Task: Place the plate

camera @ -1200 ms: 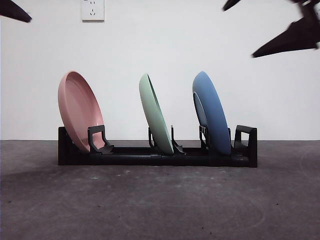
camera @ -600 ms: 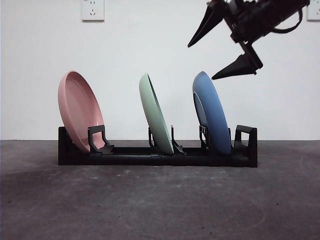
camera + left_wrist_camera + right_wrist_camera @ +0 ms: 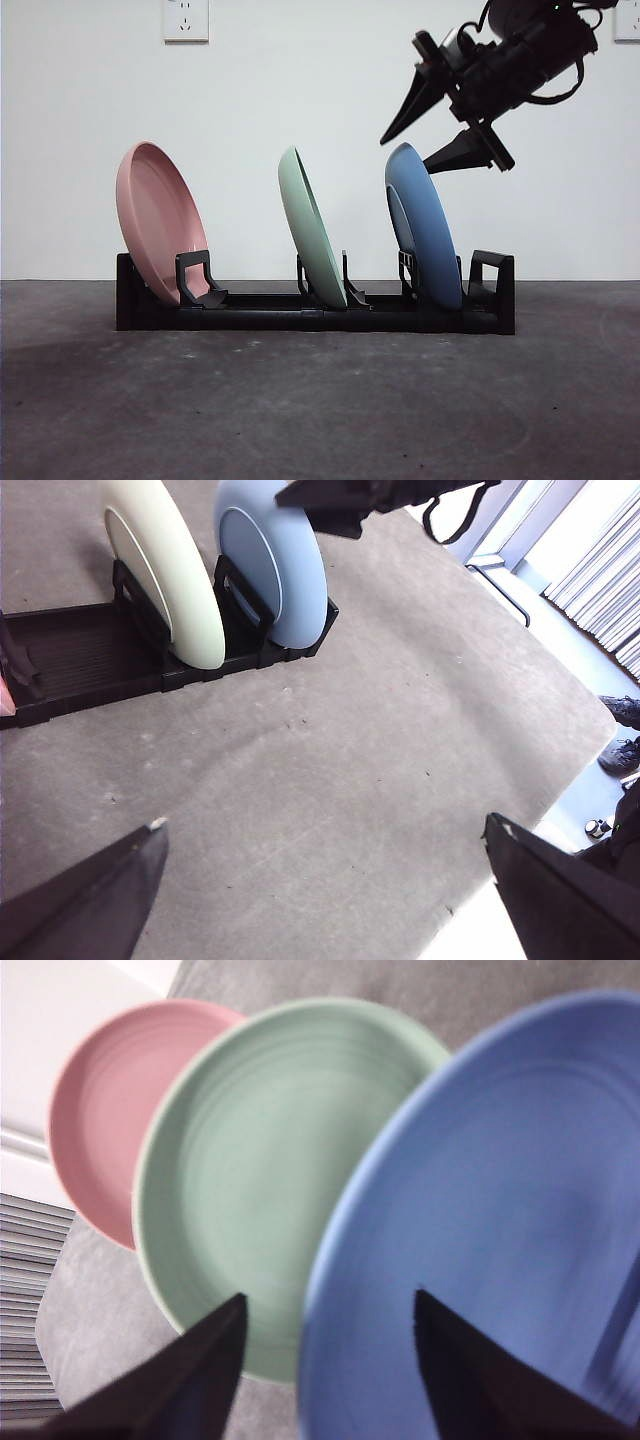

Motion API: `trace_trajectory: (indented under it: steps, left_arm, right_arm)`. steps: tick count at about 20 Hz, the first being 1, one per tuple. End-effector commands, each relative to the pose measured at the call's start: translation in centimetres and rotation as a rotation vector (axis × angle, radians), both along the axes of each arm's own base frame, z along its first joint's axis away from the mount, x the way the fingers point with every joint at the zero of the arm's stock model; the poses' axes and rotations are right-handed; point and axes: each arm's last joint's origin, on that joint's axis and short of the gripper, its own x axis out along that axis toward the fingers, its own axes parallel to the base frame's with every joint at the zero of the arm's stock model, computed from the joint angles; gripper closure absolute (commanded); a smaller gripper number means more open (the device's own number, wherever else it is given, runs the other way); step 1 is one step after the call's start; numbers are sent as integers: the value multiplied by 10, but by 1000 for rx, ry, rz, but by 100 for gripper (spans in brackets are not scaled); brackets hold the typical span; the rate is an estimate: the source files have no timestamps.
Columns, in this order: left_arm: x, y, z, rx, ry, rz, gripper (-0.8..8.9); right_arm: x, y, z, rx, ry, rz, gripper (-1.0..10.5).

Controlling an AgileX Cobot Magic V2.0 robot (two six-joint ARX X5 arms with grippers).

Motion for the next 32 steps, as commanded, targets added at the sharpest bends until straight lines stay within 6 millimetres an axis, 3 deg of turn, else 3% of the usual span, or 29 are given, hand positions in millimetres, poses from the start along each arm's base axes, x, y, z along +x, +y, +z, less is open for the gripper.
trace_trajectory:
  steps: [1, 4, 10, 18, 22, 26, 32]
  left_arm:
    - [-2, 0, 8, -12, -31, -5, 314]
    - [-1, 0, 8, -11, -31, -6, 314]
    - [-1, 0, 8, -11, -31, -6, 314]
    - [-1, 0, 8, -9, -34, -7, 314]
    - [-1, 0, 8, -10, -34, -7, 314]
    - [-1, 0, 8, -9, -33, -7, 314]
    - [-1, 0, 8, -9, -32, -7, 314]
  right_arm:
    - [5, 4, 1, 1, -19, 4, 827]
    - [5, 4, 1, 1, -18, 3, 936]
    - [2, 4, 8, 25, -6, -7, 936]
    - [-28, -1, 60, 98, -78, -9, 936]
    - [-63, -8, 99, 107, -162, 3, 936]
    - [-113, -17, 130, 29, -253, 57, 936]
    - [-193, -18, 135, -128, -374, 222, 936]
